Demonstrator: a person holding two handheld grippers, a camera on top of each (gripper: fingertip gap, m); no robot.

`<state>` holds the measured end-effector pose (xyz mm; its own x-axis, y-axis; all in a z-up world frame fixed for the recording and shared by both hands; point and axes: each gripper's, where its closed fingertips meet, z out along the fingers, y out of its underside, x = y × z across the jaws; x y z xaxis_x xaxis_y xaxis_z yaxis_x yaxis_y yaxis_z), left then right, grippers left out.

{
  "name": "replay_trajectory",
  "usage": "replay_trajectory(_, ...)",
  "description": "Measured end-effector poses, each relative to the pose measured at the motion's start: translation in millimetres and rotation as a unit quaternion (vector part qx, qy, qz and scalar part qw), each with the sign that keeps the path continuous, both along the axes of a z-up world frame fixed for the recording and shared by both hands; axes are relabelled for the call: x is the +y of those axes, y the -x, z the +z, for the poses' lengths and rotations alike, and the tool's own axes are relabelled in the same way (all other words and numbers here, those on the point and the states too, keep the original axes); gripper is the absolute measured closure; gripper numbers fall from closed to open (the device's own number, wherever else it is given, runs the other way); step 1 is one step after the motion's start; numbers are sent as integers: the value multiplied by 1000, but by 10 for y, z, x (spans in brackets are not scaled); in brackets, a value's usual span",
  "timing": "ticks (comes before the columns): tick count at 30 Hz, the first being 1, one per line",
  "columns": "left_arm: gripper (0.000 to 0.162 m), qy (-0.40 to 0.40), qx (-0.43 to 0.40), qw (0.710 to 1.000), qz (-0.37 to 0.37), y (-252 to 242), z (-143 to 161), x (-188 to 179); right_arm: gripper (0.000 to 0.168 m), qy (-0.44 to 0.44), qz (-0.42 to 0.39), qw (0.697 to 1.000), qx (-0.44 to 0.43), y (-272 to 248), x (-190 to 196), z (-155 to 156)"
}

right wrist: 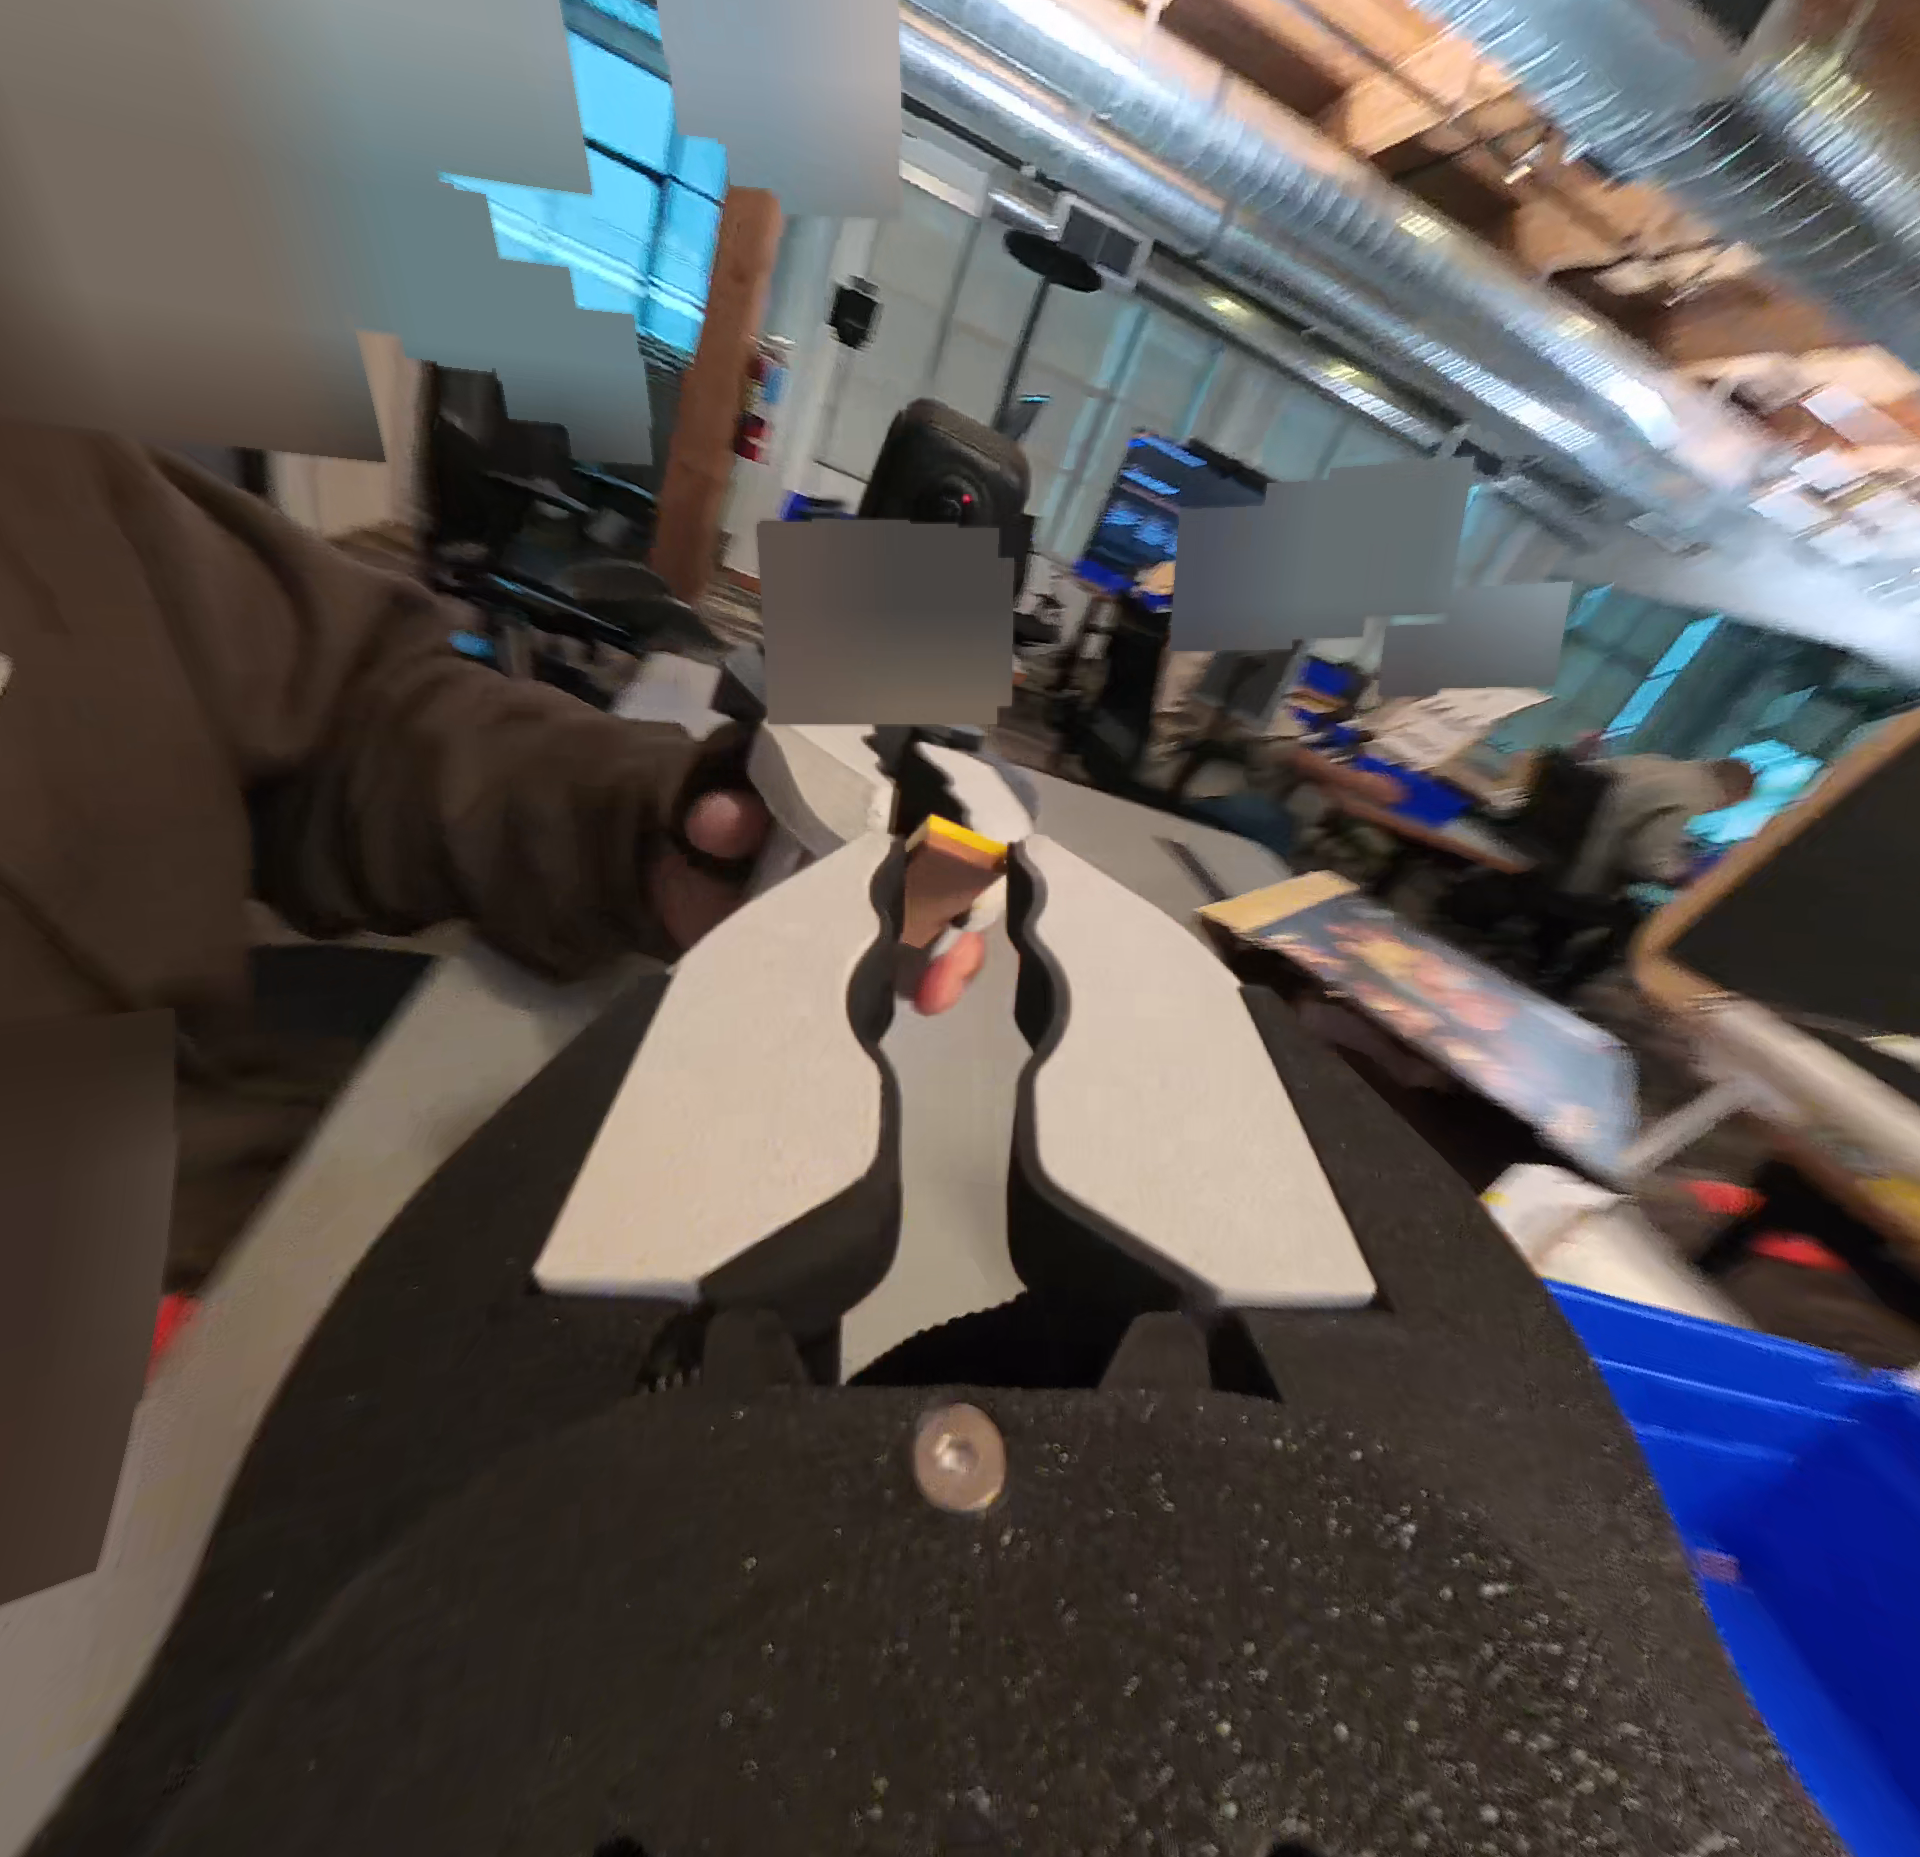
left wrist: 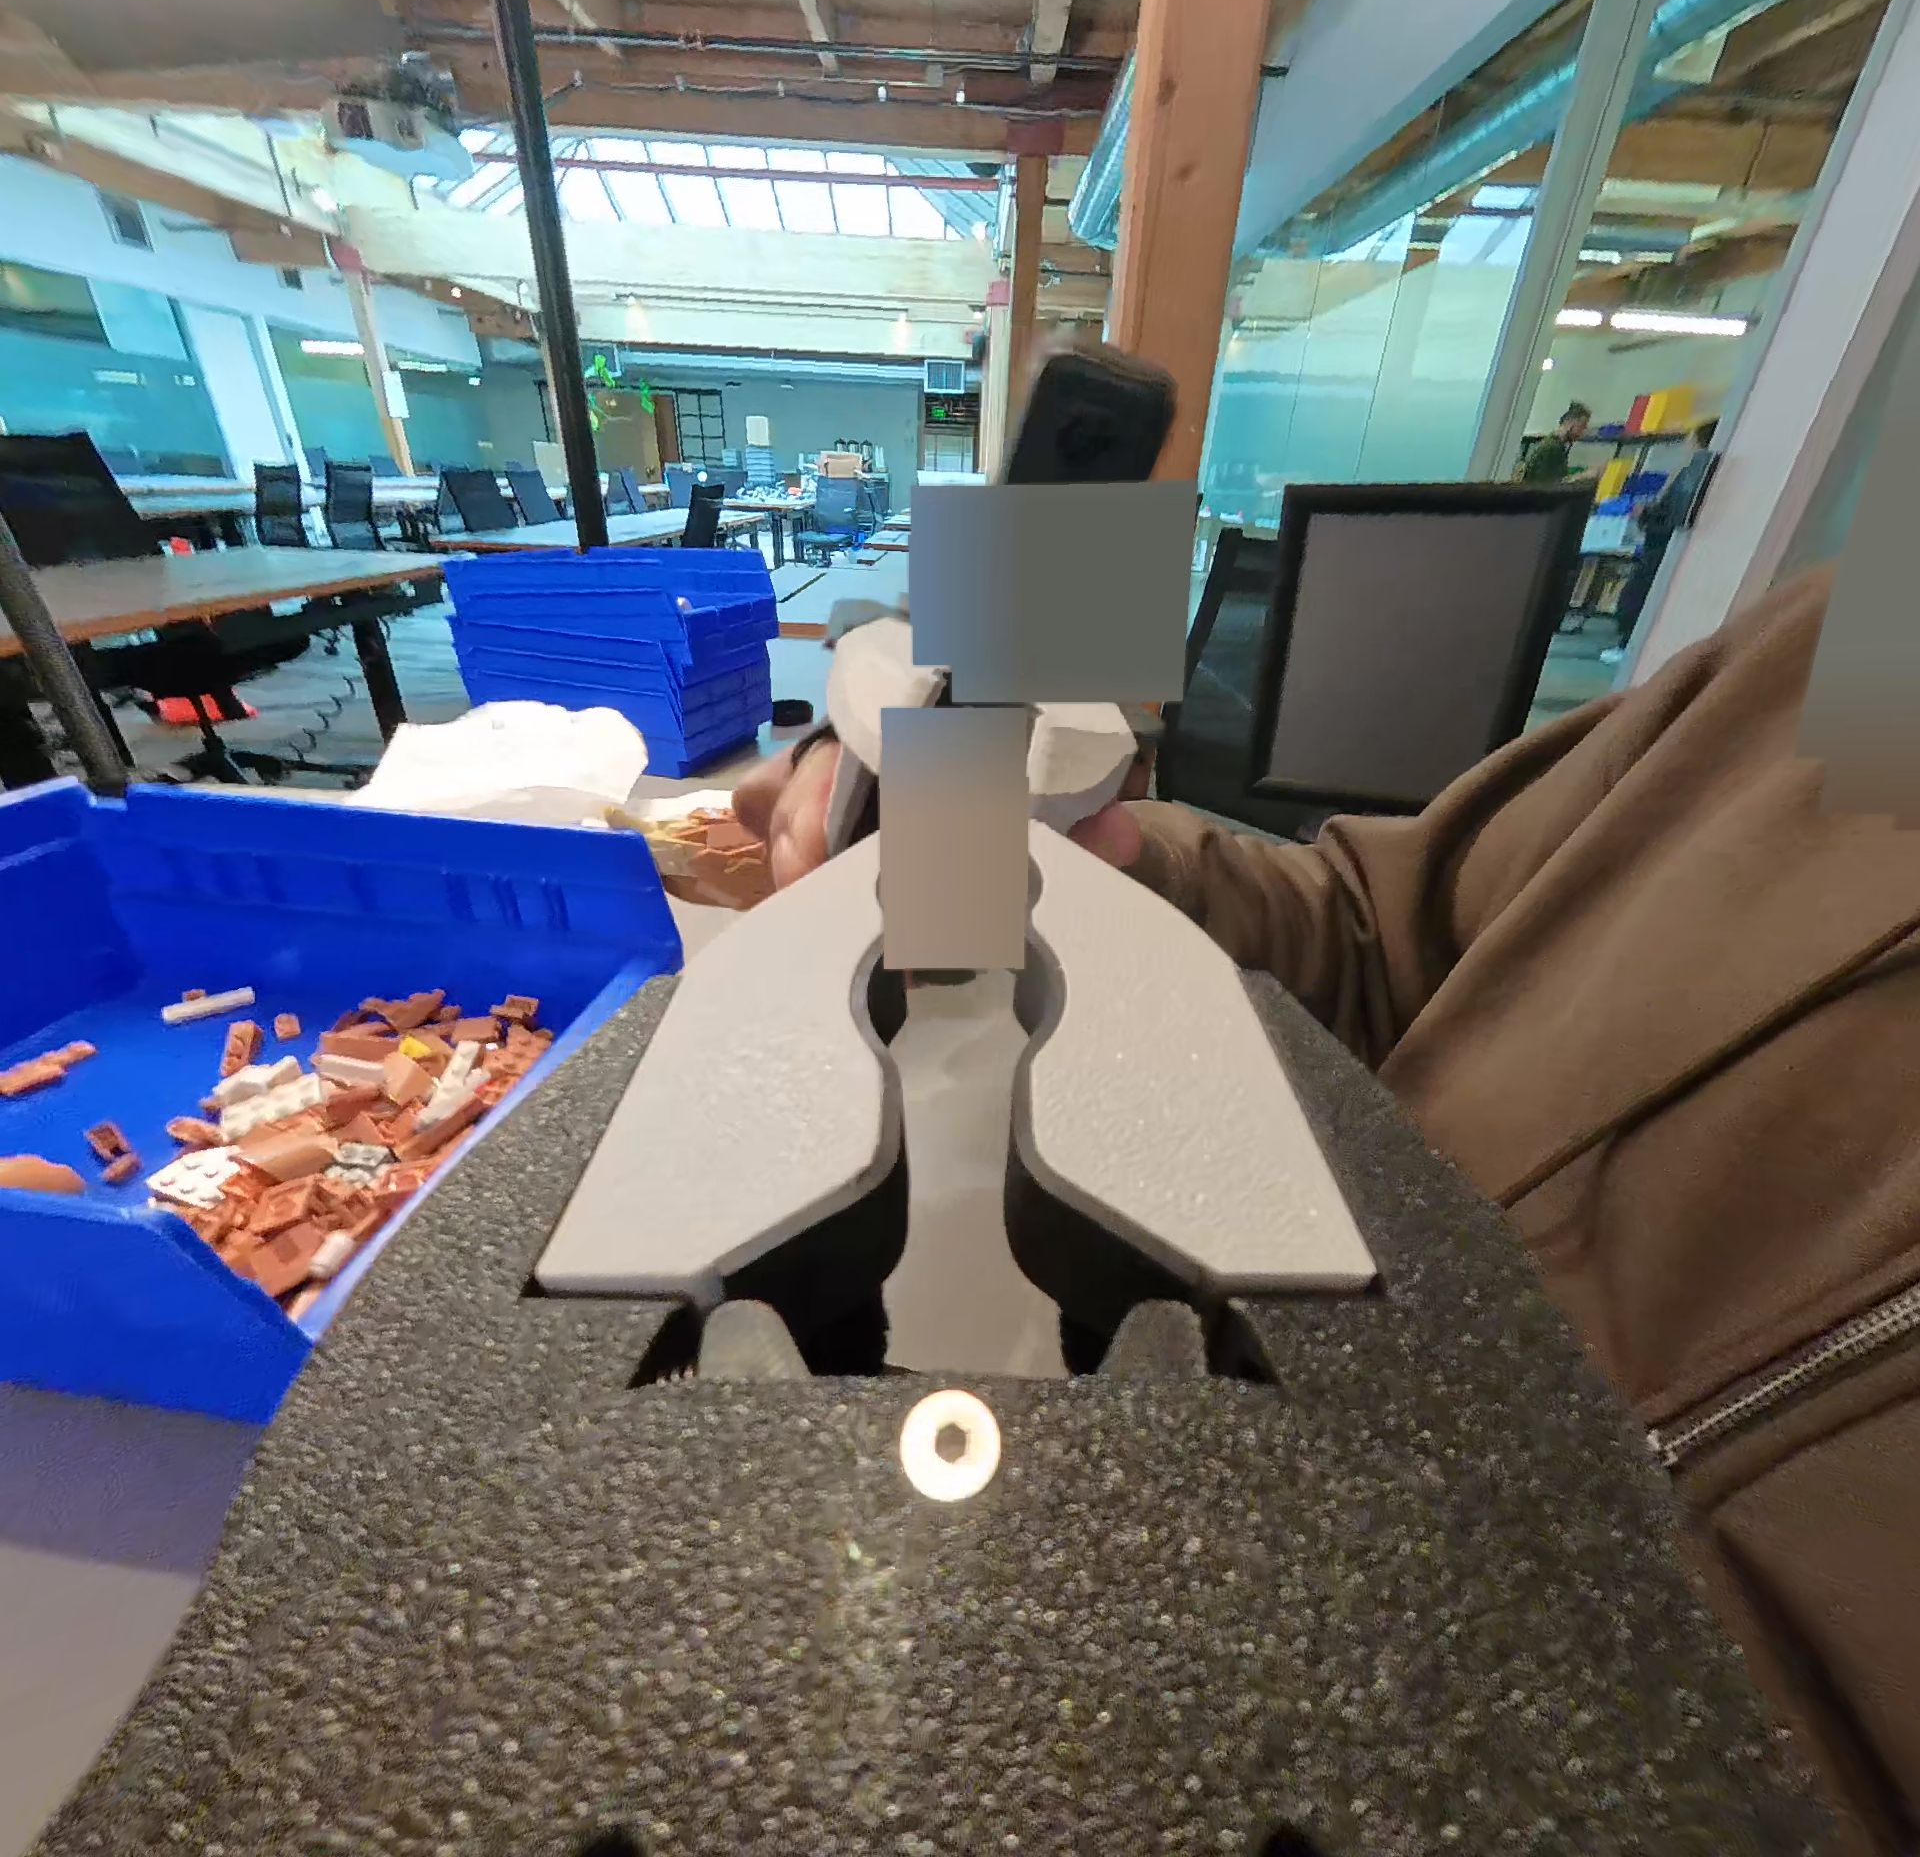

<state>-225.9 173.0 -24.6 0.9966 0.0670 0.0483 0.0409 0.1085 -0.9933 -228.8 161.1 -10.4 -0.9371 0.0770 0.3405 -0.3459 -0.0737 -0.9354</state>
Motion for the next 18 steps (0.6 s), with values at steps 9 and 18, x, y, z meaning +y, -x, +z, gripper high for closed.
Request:
replay_trajectory(9, 146, -50, -156, 986, -23, 189, 0, -86, 130, -27, -190, 938, 287, 174, -1, -91)
replay_trajectory(18, 146, -36, -182, 981, -50, 116, -71, -4, 128, -59, -257, 888, 376, 257, -132, -201)
